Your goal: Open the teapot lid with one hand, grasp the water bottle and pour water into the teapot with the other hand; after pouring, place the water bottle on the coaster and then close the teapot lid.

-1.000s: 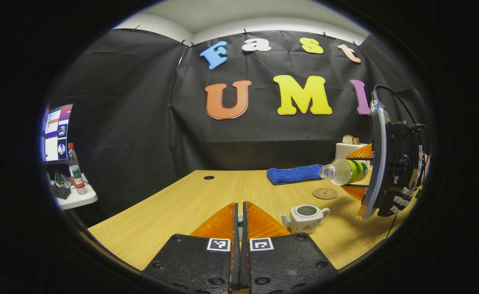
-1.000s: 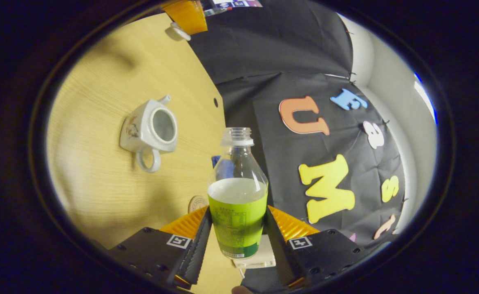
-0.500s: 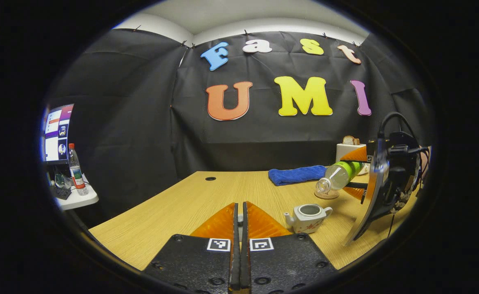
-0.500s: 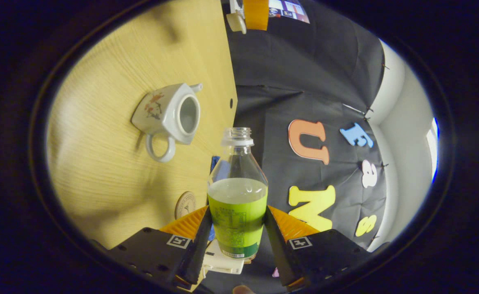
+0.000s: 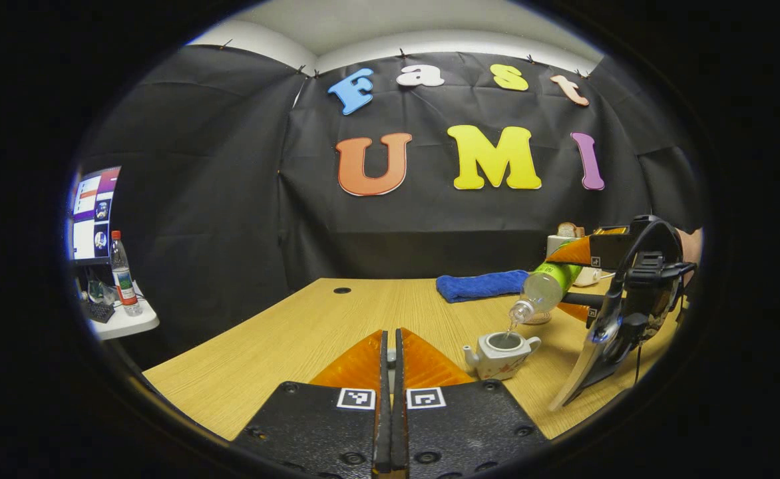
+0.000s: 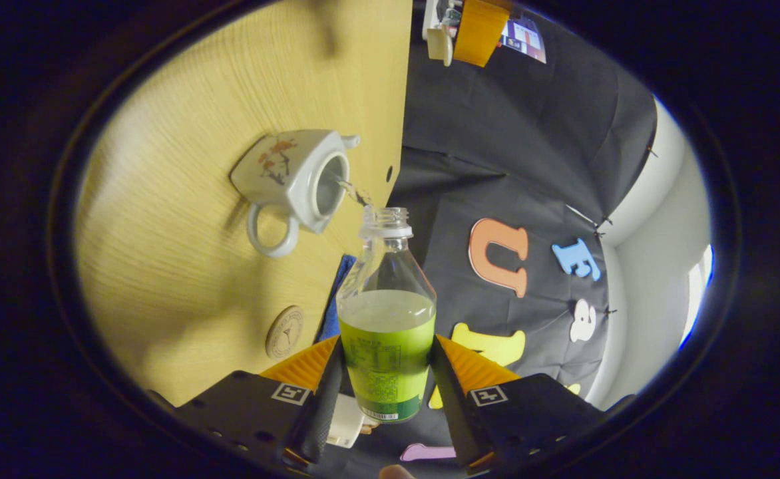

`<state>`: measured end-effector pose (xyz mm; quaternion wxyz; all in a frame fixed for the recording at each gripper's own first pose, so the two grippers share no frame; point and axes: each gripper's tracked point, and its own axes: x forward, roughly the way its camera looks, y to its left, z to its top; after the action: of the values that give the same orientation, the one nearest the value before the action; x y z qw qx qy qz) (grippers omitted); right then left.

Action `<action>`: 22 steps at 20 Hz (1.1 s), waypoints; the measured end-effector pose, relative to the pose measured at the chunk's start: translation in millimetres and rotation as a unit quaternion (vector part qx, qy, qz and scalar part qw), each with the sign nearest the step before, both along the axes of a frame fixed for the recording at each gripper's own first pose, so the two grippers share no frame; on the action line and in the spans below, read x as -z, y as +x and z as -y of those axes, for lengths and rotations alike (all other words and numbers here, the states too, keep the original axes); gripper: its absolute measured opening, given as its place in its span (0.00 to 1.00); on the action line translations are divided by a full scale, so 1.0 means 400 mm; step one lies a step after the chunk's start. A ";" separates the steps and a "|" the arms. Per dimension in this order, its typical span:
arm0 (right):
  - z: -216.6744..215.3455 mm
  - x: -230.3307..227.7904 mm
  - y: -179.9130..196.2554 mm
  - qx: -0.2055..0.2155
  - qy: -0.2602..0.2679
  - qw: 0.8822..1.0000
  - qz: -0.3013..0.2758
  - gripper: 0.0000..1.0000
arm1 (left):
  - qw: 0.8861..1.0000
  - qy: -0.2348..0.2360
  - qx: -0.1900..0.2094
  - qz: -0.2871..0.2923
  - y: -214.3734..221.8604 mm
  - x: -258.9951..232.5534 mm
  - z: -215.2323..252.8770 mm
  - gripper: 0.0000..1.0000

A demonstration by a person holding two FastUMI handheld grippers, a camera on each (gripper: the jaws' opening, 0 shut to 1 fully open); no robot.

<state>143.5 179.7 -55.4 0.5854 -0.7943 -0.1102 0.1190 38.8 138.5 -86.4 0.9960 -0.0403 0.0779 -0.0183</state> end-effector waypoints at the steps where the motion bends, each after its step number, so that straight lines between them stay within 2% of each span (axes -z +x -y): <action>1: -0.003 0.000 -0.002 -0.001 -0.005 1.000 0.001 0.72 | 1.000 0.001 0.000 0.001 0.001 0.002 0.001 0.03; 22: -0.015 -0.025 0.006 -0.028 -0.068 0.996 0.043 0.71 | 1.000 0.002 0.007 0.000 0.003 0.006 0.008 0.03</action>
<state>145.8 185.6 -45.5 0.5208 -0.8335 -0.1494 0.1081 39.8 135.3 -88.7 0.9959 -0.0375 0.0785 -0.0251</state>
